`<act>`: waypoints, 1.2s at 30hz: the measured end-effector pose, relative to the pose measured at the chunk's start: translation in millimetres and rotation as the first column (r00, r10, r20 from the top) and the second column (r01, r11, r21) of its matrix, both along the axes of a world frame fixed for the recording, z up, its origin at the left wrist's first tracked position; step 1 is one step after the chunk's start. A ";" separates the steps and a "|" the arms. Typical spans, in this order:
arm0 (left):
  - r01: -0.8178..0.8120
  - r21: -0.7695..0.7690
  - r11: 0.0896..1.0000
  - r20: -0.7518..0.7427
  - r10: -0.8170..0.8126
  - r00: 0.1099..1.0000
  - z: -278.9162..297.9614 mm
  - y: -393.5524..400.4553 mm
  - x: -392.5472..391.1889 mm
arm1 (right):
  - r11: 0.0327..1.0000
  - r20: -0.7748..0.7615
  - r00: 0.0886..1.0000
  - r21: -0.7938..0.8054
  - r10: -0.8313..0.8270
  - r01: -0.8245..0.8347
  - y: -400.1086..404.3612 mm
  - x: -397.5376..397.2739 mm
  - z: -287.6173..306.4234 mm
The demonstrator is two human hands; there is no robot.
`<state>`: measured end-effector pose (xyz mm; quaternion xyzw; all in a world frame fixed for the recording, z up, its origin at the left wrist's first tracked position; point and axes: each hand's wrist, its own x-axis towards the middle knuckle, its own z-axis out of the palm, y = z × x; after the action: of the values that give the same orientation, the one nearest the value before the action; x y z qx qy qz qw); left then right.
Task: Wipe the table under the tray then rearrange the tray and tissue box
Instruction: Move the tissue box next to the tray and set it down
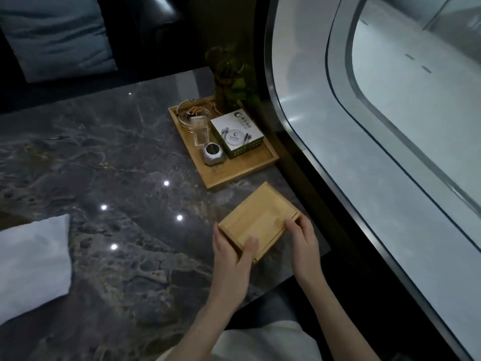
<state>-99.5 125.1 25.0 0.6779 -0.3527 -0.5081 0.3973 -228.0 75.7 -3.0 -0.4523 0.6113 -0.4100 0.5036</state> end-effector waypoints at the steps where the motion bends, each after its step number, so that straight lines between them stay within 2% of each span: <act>1: -0.001 0.008 1.000 0.005 0.001 1.000 -0.8 1.6 -3.6 | 1.000 0.006 1.000 0.005 -0.008 0.008 1.8 -2.6 -1.2; 18: 0.016 0.075 0.997 0.048 -0.020 0.999 -13.0 12.4 -21.1 | 0.998 0.104 0.995 0.059 -0.013 0.007 -3.1 -27.0 -13.4; 20: 0.042 0.054 0.998 0.167 -0.050 0.985 -11.4 13.2 -18.7 | 0.996 0.111 0.993 0.084 -0.049 0.040 -3.7 -27.7 -16.7; 23: 0.147 -0.034 0.989 0.393 -0.122 0.912 -8.2 13.4 -19.3 | 0.992 0.109 0.992 0.115 -0.066 0.053 -3.8 -27.3 -18.2; 26: 0.157 -0.079 0.985 0.460 -0.103 0.882 -8.5 12.4 -19.3 | 0.993 0.109 0.993 0.114 -0.041 0.029 -7.0 -27.6 -16.5; 30: 0.140 -0.086 0.986 0.471 -0.084 0.878 -8.7 10.0 -13.8 | 0.996 0.081 0.997 0.090 0.011 -0.019 -8.9 -26.8 -13.8; 33: 0.099 -0.105 0.990 0.415 -0.046 0.909 -6.5 5.6 -4.2 | 0.997 0.034 0.998 0.055 0.044 -0.046 -12.8 -23.2 -10.7; 36: 0.038 -0.057 0.998 0.335 -0.017 0.942 -8.1 -0.6 12.1 | 0.997 -0.049 0.996 -0.004 0.080 -0.081 -18.7 -14.7 -5.1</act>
<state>-87.5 124.5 16.9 0.7367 -0.4399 -0.3800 0.3455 -242.7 57.0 -8.1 -0.4877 0.6035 -0.3800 0.5035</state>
